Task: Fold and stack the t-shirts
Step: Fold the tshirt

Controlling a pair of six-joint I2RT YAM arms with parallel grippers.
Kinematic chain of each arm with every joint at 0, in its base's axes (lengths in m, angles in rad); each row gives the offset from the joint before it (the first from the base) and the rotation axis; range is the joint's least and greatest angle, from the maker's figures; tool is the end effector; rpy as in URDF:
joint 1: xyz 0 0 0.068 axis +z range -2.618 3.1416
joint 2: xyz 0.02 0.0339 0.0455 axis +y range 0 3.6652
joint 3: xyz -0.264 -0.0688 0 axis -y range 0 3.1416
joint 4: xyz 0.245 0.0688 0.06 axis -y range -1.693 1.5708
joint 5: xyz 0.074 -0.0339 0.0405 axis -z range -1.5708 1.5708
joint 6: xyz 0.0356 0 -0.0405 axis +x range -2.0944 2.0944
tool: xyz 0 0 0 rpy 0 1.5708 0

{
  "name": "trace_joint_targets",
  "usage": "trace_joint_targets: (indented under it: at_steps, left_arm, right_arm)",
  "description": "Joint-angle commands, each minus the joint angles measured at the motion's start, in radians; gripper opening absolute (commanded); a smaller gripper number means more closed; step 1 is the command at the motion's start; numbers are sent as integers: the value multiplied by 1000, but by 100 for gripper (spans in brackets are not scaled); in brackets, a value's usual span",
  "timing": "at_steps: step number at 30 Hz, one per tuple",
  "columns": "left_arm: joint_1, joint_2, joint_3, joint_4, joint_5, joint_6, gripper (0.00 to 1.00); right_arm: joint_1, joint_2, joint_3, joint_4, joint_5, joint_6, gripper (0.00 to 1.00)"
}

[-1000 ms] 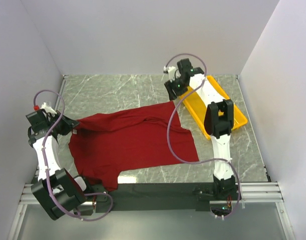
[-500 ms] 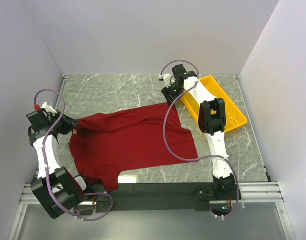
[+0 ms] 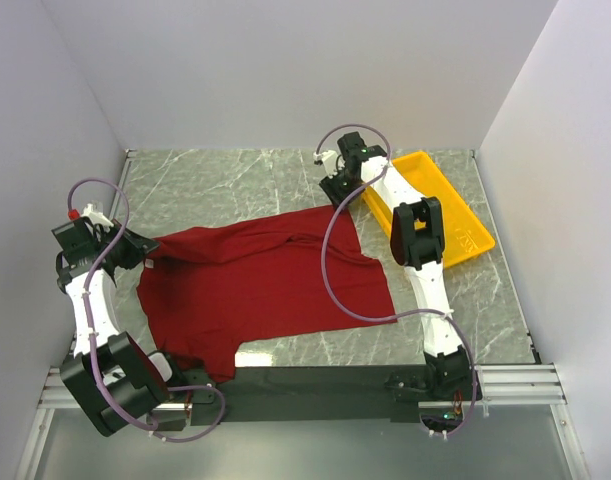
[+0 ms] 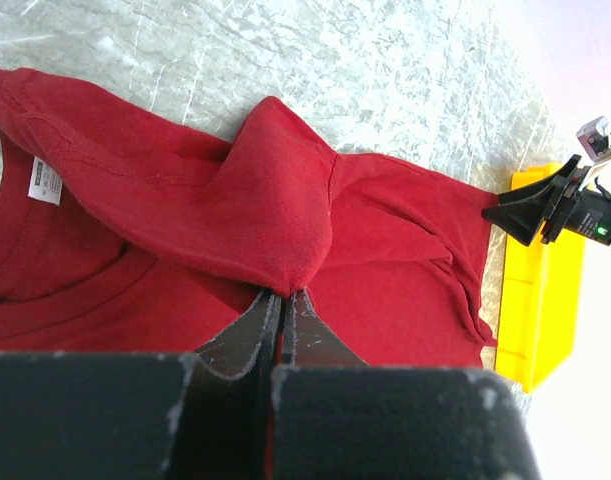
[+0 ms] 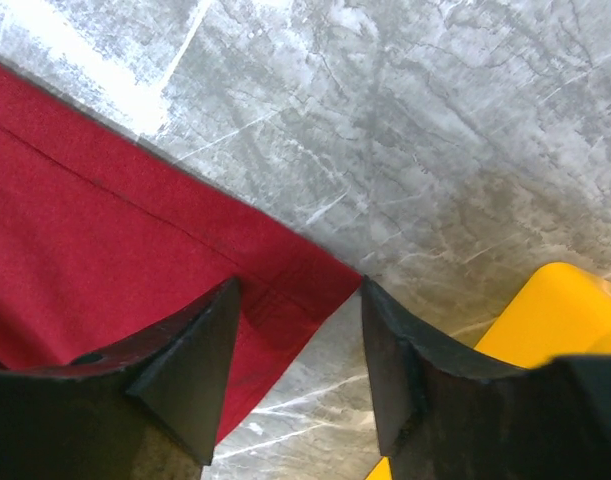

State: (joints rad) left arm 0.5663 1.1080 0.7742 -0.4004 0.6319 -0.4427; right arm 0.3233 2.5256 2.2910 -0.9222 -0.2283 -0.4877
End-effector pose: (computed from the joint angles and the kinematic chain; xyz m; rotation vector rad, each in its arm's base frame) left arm 0.2050 0.1054 0.2573 -0.7815 2.0750 -0.6557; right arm 0.5013 0.1765 0.1679 -1.1246 2.4550 0.2619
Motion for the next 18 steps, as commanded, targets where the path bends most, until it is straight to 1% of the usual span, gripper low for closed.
trace_joint_targets:
  at_steps: [1,5,7,8,12,13,16,17,18]
  left_arm:
    - [1,-7,14,37,29,-5,1]
    - [1,0,22,41,28,-5,1]
    - [1,6,25,46,29,-7,1]
    - [1,6,25,46,28,-7,1]
    - [1,15,37,52,26,-8,1]
    - [1,16,42,57,28,-11,1]
    - [1,29,60,83,23,-25,1]
    - [1,36,68,93,25,-28,1]
    - [1,41,83,109,28,-33,1]
  right_arm:
    - [7,29,44,0,1,11,57]
    - [10,16,32,14,-9,9,47]
    - [8,10,21,25,-11,12,36]
    - [8,3,15,35,-11,12,27]
    - [5,-25,-5,69,-13,11,13]
    - [6,-33,-8,75,-13,11,11]
    - [-1,-74,-11,97,-26,12,2]
    - [-6,-103,-10,112,-32,14,0]
    - [-15,-119,-5,121,-49,15,0]
